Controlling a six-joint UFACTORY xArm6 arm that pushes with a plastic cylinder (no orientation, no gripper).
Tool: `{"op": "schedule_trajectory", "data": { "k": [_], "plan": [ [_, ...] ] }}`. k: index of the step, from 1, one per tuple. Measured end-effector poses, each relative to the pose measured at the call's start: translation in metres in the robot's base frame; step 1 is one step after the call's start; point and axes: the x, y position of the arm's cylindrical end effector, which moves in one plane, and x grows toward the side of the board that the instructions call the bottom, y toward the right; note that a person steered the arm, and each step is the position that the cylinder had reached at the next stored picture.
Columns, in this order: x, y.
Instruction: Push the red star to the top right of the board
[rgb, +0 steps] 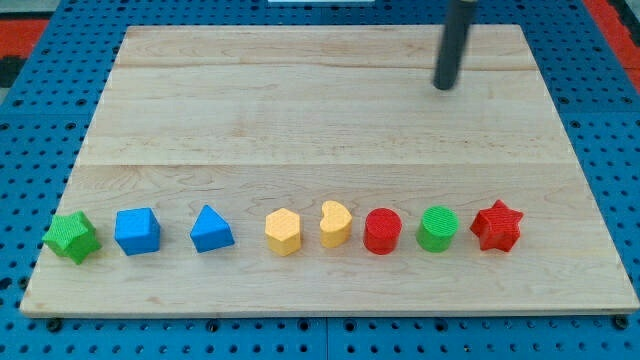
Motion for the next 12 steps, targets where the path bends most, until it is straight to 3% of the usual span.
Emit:
{"op": "schedule_trajectory", "data": {
  "k": [2, 3, 5, 6, 8, 10, 12],
  "plan": [
    [0.13, 0.087],
    [0.2, 0.096],
    [0.26, 0.05],
    [0.251, 0.001],
    [0.127, -0.038],
    [0.154, -0.009],
    [0.15, 0.033]
  ]
}}
